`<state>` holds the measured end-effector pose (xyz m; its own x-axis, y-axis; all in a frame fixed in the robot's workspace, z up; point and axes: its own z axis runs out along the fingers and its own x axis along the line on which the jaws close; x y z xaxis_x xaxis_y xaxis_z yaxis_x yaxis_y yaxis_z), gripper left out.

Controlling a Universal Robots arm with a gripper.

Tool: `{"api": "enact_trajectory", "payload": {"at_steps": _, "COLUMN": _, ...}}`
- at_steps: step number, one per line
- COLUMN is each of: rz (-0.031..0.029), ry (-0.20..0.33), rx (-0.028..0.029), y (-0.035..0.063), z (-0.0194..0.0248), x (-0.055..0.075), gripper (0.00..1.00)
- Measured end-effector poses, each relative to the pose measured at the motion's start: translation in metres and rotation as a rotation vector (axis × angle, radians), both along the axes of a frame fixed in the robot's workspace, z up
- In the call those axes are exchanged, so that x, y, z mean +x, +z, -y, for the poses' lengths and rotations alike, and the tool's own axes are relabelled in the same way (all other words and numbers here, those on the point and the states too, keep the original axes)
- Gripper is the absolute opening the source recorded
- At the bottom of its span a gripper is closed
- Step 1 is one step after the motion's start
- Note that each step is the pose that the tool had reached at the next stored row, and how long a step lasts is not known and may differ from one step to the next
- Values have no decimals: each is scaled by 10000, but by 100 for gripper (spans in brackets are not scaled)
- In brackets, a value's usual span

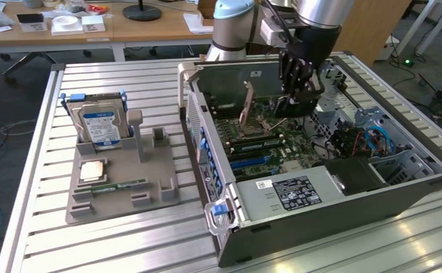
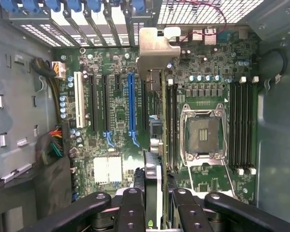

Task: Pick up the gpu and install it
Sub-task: 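Insert the gpu into the slot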

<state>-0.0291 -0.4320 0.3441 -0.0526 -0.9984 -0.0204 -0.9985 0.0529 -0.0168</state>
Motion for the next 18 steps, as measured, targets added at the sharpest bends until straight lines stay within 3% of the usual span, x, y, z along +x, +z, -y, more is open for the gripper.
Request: {"api": "enact_trajectory", "payload": {"at_steps": 18, "rz": -1, "ry": -1, "rx": -1, "y": -63, "z": 0, "x": -11, "gripper": 27}}
